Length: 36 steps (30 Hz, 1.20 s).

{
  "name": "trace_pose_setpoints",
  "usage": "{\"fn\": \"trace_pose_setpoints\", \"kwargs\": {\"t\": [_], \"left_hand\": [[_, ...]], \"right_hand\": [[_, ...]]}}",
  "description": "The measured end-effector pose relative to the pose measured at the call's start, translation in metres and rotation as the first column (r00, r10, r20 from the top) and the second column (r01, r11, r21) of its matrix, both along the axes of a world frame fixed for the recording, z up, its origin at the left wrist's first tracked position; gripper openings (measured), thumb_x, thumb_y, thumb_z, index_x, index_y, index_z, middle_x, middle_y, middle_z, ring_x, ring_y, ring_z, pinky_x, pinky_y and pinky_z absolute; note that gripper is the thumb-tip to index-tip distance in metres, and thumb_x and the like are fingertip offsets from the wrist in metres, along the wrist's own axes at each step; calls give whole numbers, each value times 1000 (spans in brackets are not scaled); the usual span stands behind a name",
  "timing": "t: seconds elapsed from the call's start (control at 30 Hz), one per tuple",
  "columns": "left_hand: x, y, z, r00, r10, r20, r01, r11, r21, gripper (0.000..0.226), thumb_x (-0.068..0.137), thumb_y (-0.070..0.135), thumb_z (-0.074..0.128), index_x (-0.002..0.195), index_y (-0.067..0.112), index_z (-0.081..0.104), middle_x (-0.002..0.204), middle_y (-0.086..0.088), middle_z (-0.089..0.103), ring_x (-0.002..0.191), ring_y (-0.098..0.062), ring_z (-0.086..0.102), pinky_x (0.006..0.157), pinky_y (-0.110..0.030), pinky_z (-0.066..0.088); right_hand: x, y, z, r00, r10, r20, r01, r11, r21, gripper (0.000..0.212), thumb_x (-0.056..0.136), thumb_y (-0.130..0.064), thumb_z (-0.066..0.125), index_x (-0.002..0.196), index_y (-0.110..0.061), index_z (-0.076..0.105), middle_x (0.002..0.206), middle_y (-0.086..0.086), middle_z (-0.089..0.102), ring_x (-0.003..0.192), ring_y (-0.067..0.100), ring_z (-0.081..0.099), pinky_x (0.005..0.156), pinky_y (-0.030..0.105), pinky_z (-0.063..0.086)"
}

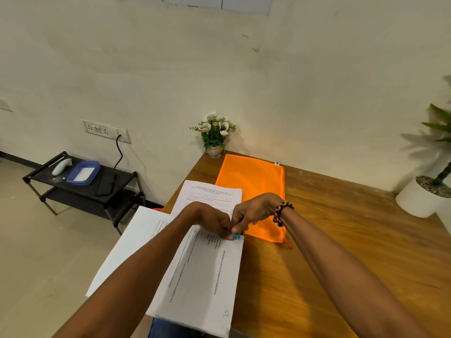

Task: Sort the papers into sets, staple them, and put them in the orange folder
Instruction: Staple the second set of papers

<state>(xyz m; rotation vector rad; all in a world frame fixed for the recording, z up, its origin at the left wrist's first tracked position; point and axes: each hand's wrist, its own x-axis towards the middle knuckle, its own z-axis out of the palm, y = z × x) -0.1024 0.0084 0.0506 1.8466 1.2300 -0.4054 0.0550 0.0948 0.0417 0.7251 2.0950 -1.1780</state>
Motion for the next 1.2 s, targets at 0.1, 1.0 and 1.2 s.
{"fn": "trace_pose_setpoints", "kwargs": {"t": [0.1,1.0,1.2], "left_hand": [[-1,1,-2,1000,-16,19,16,1000,10,40,106,32,48,125,1,63,127,-18,65,101,-19,61,92,-26,50],[-30,4,-17,946,248,210,-279,951,133,31,105,42,46,110,20,68,125,1,67,94,-11,64,88,-27,48],[-40,4,-21,774,477,415,-568,813,124,47,106,40,45,143,14,51,153,0,47,135,-23,48,104,-37,36]], "right_hand": [[0,-2,-2,999,42,-33,-43,999,-9,33,98,-32,65,66,-33,73,60,-15,50,61,3,40,62,30,27],[39,-2,-3,871,-441,-216,462,885,54,70,73,-59,82,127,-17,63,106,3,61,82,16,47,64,28,42],[39,-10,-6,695,-645,-317,629,759,-168,30,86,-29,81,106,-21,61,99,0,59,87,16,52,64,26,49]]}}
